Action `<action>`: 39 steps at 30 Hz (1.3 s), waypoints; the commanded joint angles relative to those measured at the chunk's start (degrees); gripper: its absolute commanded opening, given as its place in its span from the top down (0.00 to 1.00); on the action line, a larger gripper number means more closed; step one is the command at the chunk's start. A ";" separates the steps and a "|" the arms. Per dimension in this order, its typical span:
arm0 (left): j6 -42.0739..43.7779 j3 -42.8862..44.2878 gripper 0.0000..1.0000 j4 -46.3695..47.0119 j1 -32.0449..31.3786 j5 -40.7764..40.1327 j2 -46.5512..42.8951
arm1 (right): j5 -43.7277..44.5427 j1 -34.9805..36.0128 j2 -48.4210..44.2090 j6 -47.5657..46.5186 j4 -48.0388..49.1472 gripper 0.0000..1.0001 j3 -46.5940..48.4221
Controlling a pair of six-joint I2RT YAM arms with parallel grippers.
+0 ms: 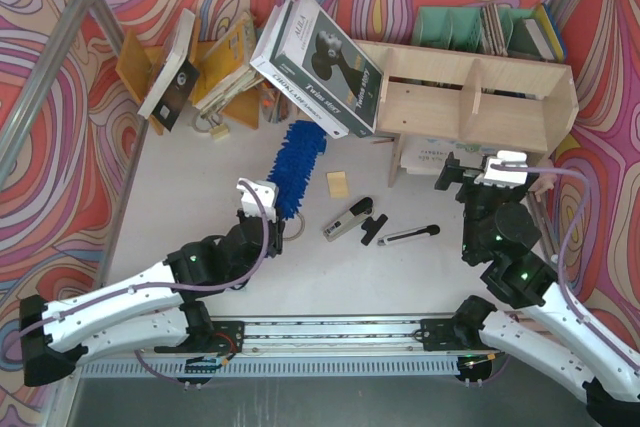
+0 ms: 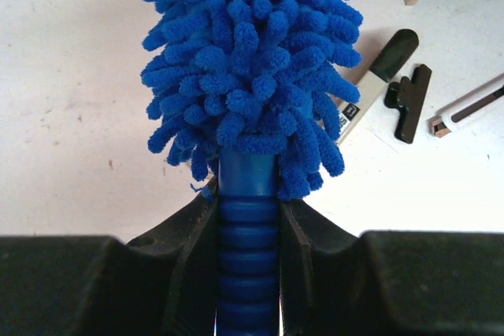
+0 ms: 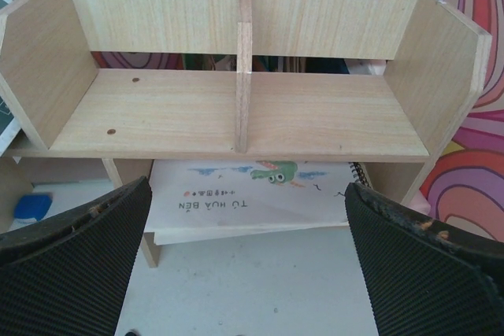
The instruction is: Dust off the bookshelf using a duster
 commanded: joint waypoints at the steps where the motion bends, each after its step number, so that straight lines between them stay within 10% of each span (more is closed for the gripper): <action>1: -1.03 -0.36 1.00 3.20 1.61 -5.31 -3.45 | -0.21 -0.29 1.14 -1.16 2.09 0.01 -0.13; 26: -17.45 -11.53 1.00 8.45 2.08 0.03 6.54 | -0.48 -0.38 -0.10 -0.86 1.67 0.01 -0.20; 39: -6.03 -4.67 1.00 9.58 4.74 -1.04 7.42 | -0.39 -0.38 -0.35 -0.29 1.11 0.01 0.10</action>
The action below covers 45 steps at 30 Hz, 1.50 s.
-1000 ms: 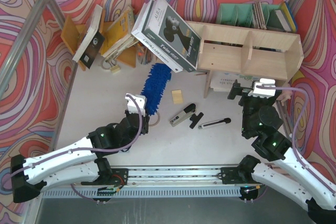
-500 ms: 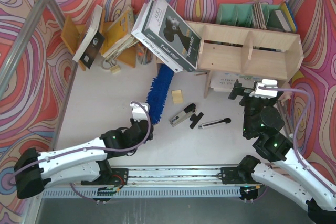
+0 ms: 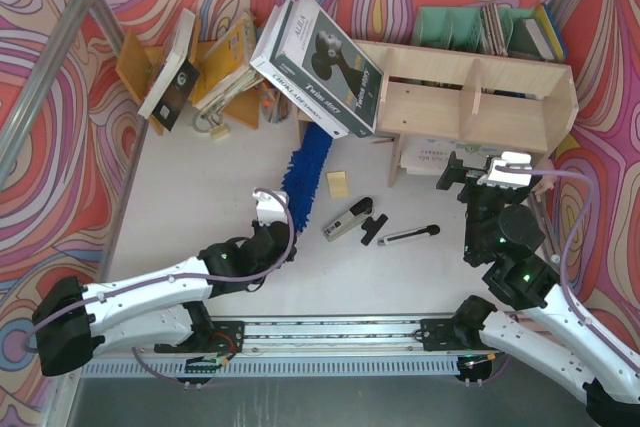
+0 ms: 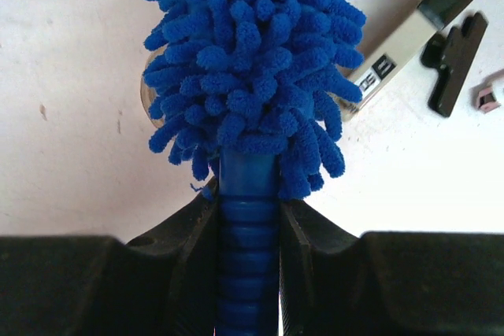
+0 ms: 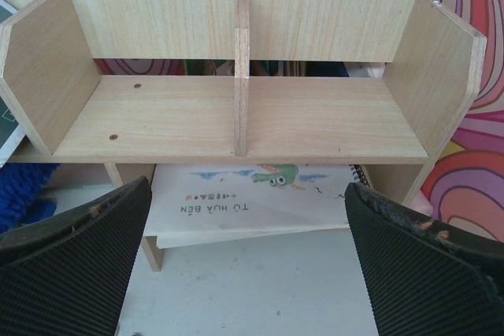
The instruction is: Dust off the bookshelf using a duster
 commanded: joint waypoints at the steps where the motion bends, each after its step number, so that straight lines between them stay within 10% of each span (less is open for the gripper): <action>1: 6.15 6.32 1.00 0.75 1.88 -6.42 -1.85 | -0.20 -0.31 -0.22 -0.06 0.22 0.01 0.21; 45: -5.83 6.04 1.00 4.37 8.92 8.54 5.24 | 0.42 -0.31 -2.97 0.82 -0.48 0.01 0.24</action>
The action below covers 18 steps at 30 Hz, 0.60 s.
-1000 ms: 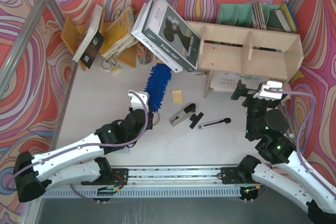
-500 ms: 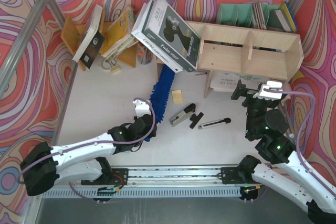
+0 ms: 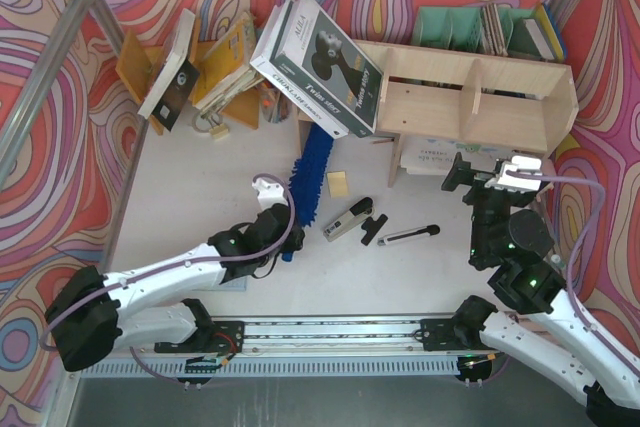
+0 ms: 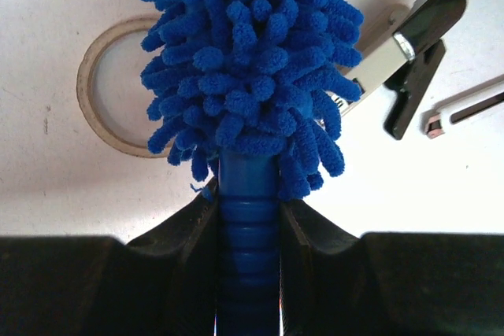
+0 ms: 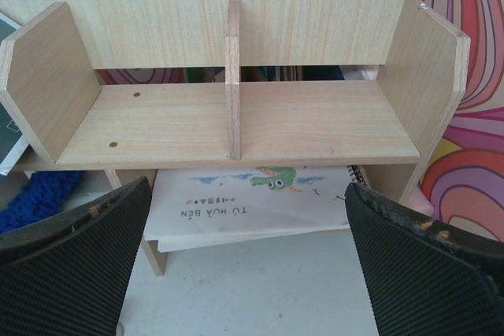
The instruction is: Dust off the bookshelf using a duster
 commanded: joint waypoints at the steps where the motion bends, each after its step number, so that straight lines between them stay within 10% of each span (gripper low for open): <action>1: 0.63 4.56 1.00 -1.41 0.64 -4.48 -2.58 | 0.35 -0.31 -0.73 0.62 -0.13 0.01 0.24; 18: 6.21 17.42 1.00 -0.89 -5.96 -7.96 -0.31 | 0.14 -0.41 -0.78 2.03 -1.52 0.01 0.92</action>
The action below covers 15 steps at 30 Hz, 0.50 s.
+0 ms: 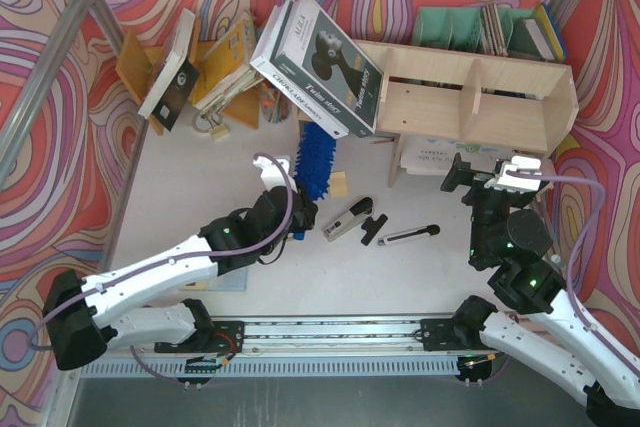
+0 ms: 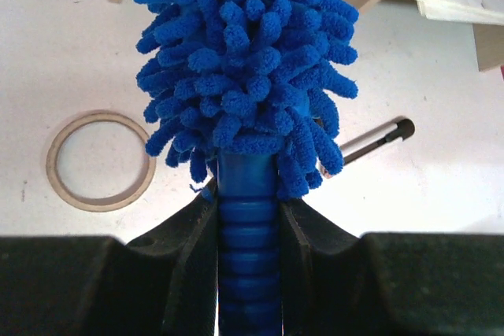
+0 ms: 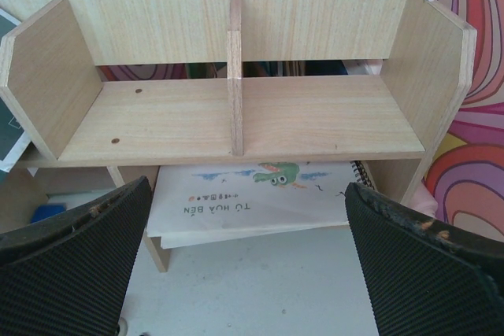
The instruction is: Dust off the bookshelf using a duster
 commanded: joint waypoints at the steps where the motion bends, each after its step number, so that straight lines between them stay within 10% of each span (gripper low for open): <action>1: 3.75 4.33 1.00 4.04 -3.34 -2.84 2.89 | 0.19 -0.36 -0.87 0.56 -0.54 0.01 0.90; 15: 4.66 11.46 1.00 7.85 -8.12 1.04 11.54 | 0.02 -0.35 -1.11 1.22 -0.99 0.01 1.03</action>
